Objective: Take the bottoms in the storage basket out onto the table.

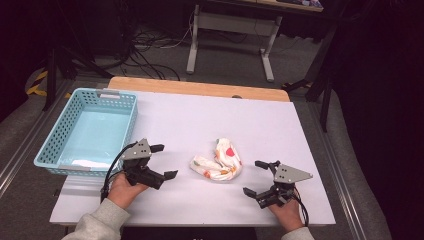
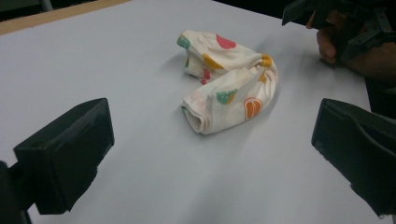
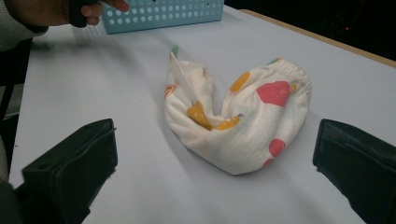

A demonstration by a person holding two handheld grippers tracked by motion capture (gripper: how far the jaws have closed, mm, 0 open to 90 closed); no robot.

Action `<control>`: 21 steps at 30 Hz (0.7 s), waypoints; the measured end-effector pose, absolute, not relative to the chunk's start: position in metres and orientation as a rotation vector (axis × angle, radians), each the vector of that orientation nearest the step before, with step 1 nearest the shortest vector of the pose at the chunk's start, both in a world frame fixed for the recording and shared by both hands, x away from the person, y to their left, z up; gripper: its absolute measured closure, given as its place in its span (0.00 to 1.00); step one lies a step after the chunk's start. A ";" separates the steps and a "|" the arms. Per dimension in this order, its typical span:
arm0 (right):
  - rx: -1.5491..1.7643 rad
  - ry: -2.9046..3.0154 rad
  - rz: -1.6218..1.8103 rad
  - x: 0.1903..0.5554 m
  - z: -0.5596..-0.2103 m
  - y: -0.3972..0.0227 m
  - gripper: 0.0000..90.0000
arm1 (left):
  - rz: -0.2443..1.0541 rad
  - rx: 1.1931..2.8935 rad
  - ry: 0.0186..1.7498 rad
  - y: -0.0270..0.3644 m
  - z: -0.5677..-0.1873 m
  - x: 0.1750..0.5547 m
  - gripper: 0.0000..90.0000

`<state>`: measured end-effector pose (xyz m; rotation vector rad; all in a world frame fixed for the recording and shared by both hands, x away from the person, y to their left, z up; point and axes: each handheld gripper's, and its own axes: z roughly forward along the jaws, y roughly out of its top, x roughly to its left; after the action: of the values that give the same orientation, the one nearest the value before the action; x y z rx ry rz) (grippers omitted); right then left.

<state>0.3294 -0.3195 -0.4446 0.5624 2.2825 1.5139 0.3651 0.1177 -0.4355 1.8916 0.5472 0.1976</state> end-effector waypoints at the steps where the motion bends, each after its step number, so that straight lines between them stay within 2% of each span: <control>1: 0.562 2.282 1.514 0.329 -0.445 -0.320 0.01 | 0.194 1.888 0.549 0.118 -0.437 0.365 0.00; 21: 0.558 2.284 1.521 0.329 -0.445 -0.320 0.01 | 0.186 1.909 0.554 0.122 -0.467 0.352 0.00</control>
<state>0.3291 -0.3196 -0.4447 0.5579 2.2844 1.5208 0.3518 0.1219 -0.4665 1.9088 0.5539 0.1859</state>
